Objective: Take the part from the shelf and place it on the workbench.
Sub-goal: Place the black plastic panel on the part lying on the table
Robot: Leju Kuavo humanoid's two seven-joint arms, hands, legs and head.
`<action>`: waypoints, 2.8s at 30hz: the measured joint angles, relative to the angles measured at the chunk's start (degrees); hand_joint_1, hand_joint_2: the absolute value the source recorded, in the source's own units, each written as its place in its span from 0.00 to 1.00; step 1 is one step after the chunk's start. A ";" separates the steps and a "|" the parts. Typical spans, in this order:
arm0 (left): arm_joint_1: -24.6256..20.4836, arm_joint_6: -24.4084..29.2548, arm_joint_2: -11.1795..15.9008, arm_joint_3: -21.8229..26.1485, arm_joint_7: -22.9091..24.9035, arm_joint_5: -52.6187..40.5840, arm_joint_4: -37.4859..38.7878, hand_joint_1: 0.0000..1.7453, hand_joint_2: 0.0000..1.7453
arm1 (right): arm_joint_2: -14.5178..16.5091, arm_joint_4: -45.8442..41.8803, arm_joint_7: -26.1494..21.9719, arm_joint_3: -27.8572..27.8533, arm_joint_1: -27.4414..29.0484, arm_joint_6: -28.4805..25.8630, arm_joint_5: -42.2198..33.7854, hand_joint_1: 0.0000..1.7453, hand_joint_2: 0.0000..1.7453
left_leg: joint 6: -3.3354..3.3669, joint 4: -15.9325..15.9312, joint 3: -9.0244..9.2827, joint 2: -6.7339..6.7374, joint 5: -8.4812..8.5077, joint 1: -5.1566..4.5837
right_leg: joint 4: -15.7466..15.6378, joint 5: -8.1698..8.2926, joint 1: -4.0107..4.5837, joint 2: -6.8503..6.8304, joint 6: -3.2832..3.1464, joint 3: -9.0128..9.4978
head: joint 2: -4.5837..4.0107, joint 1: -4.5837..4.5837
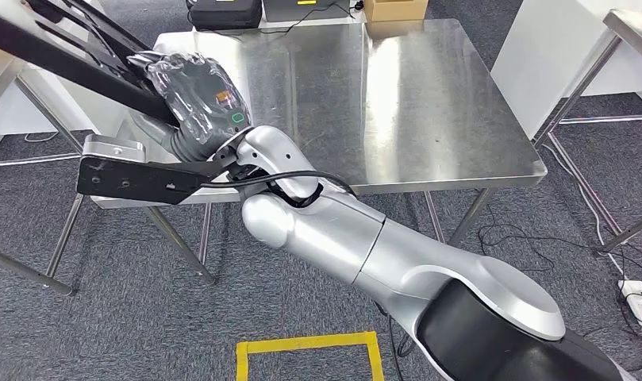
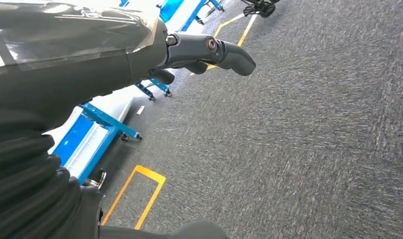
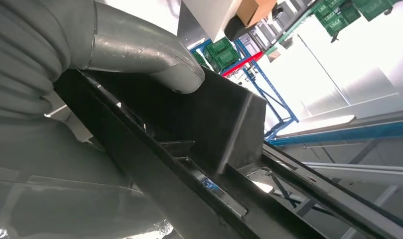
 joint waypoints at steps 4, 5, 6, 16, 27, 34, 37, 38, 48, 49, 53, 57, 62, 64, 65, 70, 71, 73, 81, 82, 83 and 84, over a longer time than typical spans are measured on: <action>-0.01 -0.01 0.04 -0.10 -0.16 -0.15 0.21 0.00 1.00 | 0.00 -0.05 0.22 0.47 -0.42 0.00 -0.20 1.00 1.00 | 0.91 -13.57 5.67 0.58 7.73 -0.28 | -0.01 -1.56 0.28 0.03 0.78 1.84 | 0.00 0.03; -0.05 -0.01 0.03 -0.16 -0.20 -0.20 0.28 0.00 1.00 | -0.01 -0.10 0.45 0.53 -0.64 0.00 -0.13 1.00 1.00 | 1.21 -15.46 6.69 0.69 7.92 -0.46 | -0.12 -1.84 0.43 -0.01 1.09 2.03 | 0.00 0.08; -0.07 -0.01 0.02 -0.25 -0.28 -0.12 0.35 0.00 1.00 | -0.02 -0.20 0.76 0.59 -0.83 0.00 0.03 1.00 1.00 | 1.55 -16.14 7.13 0.65 7.46 -0.63 | -0.03 -1.90 0.62 -0.05 1.46 2.15 | 0.00 0.10; 0.07 0.00 -0.01 0.07 -3.71 2.66 0.50 0.00 1.00 | -0.18 -0.91 2.61 1.18 -1.59 -0.02 1.72 1.00 1.00 | 3.86 -16.81 10.25 -0.38 5.19 -0.77 | 15.39 -5.24 0.38 -0.14 3.02 -8.89 | 0.00 0.33; -0.13 0.00 -0.02 1.49 -4.80 2.75 0.56 0.00 1.00 | -0.02 -0.65 2.66 1.56 -2.06 -0.04 3.07 1.00 1.00 | 0.98 -7.80 8.04 -0.22 0.50 -0.70 | -1.06 2.02 0.43 -0.15 -0.47 -0.79 | 0.00 -0.04; -0.10 -0.01 0.23 2.28 -4.66 1.91 0.57 0.00 1.00 | -0.05 -0.09 3.62 2.30 -1.68 0.01 5.95 1.00 1.00 | -0.11 -13.50 6.12 0.45 6.40 0.26 | -1.03 -0.53 0.20 0.14 0.37 1.95 | 0.00 -0.09; -0.25 -0.06 0.19 2.49 -4.54 1.59 0.59 0.00 1.00 | -0.09 0.41 4.15 2.82 -1.92 0.07 6.47 1.00 1.00 | 1.32 -16.77 7.77 0.53 6.38 -0.25 | -0.89 -1.10 0.56 0.09 1.47 2.39 | 0.00 -0.08; -0.25 -0.07 0.17 2.63 -4.52 1.57 0.59 0.00 1.00 | -0.09 0.63 4.48 2.96 -1.95 0.07 6.69 1.00 1.00 | 1.94 -16.78 8.13 0.43 6.56 -0.25 | -0.71 -1.24 0.63 0.07 1.85 2.42 | 0.00 -0.07; -0.73 -0.05 0.22 6.95 -7.77 3.37 0.37 0.00 1.00 | -0.28 4.09 8.32 4.47 -2.11 0.80 9.59 1.00 1.00 | 3.71 -17.11 11.64 -0.19 4.21 -0.70 | 9.43 -1.22 0.66 -0.05 2.73 -7.75 | 0.00 0.35; -0.82 -0.06 0.19 7.38 -8.32 3.59 0.37 0.00 1.00 | -0.28 4.33 8.68 4.50 -2.18 0.93 9.92 1.00 1.00 | 3.56 -17.09 12.19 -0.24 3.79 -0.81 | 5.06 1.02 0.85 -0.04 2.51 -6.21 | 0.00 0.30; -1.61 -0.06 0.11 10.86 -14.02 8.39 0.23 0.00 1.00 | -0.22 6.28 12.55 5.02 -2.71 2.98 13.14 1.00 1.00 | 2.40 -16.95 13.04 -0.44 3.01 -0.86 | -1.02 2.94 1.35 -0.07 0.26 -3.47 | 0.00 0.36; -2.10 -0.04 0.28 13.50 -23.46 21.41 0.15 0.00 1.00 | -0.14 11.28 18.58 5.72 -3.34 6.84 18.52 1.00 1.00 | 1.21 -9.99 9.88 -0.05 1.23 -0.57 | -1.64 2.95 0.72 -0.16 -0.68 -1.06 | 0.00 0.10; -2.42 -0.43 2.91 14.97 -36.89 36.27 3.76 0.00 1.00 | -0.50 20.57 23.60 7.01 -2.12 11.09 23.52 1.00 1.00 | 0.22 -4.03 2.67 0.16 0.53 0.08 | -1.61 1.52 0.65 -0.02 -0.57 0.19 | 0.00 -0.04; -2.46 -0.84 3.93 15.24 -38.69 37.91 5.19 0.00 1.00 | -0.80 23.18 24.56 7.36 -1.69 11.86 24.09 1.00 1.00 | 0.28 -11.89 5.32 0.30 5.76 0.19 | -1.59 0.82 0.63 0.10 -0.14 1.08 | 0.00 0.00; -2.58 -1.17 4.38 15.38 -39.30 38.46 5.78 0.00 1.00 | -0.90 24.25 25.20 7.55 -1.71 12.54 24.35 1.00 1.00 | 0.59 -14.99 6.50 0.34 6.90 0.06 | -1.58 0.55 0.66 0.16 0.13 1.29 | 0.00 -0.01; -3.02 -4.15 5.79 15.88 -42.13 41.29 7.85 0.00 1.00 | -2.57 28.02 29.28 8.48 -1.27 16.16 24.32 1.00 1.00 | 2.17 -17.43 8.22 0.03 7.78 -0.53 | -1.83 0.06 0.80 0.09 1.26 1.79 | 0.00 0.04; -3.03 -4.66 5.94 15.91 -42.47 41.54 8.14 0.00 1.00 | -3.13 28.51 29.70 8.56 -1.14 16.34 24.14 1.00 1.00 | 2.10 -17.56 8.28 -0.09 7.90 -0.49 | -1.92 0.08 0.85 0.04 1.18 1.93 | 0.00 0.11; -3.04 -5.26 6.25 15.93 -42.81 41.76 8.60 0.00 1.00 | -4.20 29.36 30.08 8.64 -0.84 16.39 23.94 1.00 1.00 | 2.11 -17.64 8.25 -0.25 7.86 -0.58 | -2.08 0.12 0.85 -0.01 1.00 2.05 | 0.00 0.25; -3.12 -5.58 7.05 16.01 -42.93 41.87 9.67 0.00 1.00 | -5.83 30.89 30.25 8.99 -0.10 16.53 23.79 1.00 1.00 | 2.86 -17.63 8.11 -0.15 7.50 -1.16 | -2.69 0.01 0.54 -0.03 1.19 2.05 | 0.00 0.28; -3.12 -5.66 7.12 16.05 -42.97 41.96 9.73 0.00 1.00 | -5.91 30.99 30.39 9.00 -0.10 16.67 23.79 1.00 1.00 | 2.91 -17.63 8.11 -0.14 7.52 -1.18 | -2.70 0.03 0.53 -0.03 1.26 2.05 | 0.00 0.28; -3.12 -5.94 7.19 16.11 -43.12 42.12 9.80 0.00 1.00 | -5.98 31.10 30.71 9.00 -0.10 17.05 23.79 1.00 1.00 | 2.95 -17.63 8.13 -0.14 7.54 -1.19 | -2.71 0.06 0.53 -0.03 1.33 2.05 | 0.00 0.27; -3.12 -6.50 7.26 16.17 -43.35 42.36 9.87 0.00 1.00 | -6.11 31.23 31.20 9.01 -0.10 17.63 23.78 1.00 1.00 | 2.96 -17.62 8.15 -0.13 7.55 -1.18 | -2.72 0.09 0.52 -0.04 1.39 2.03 | 0.00 0.26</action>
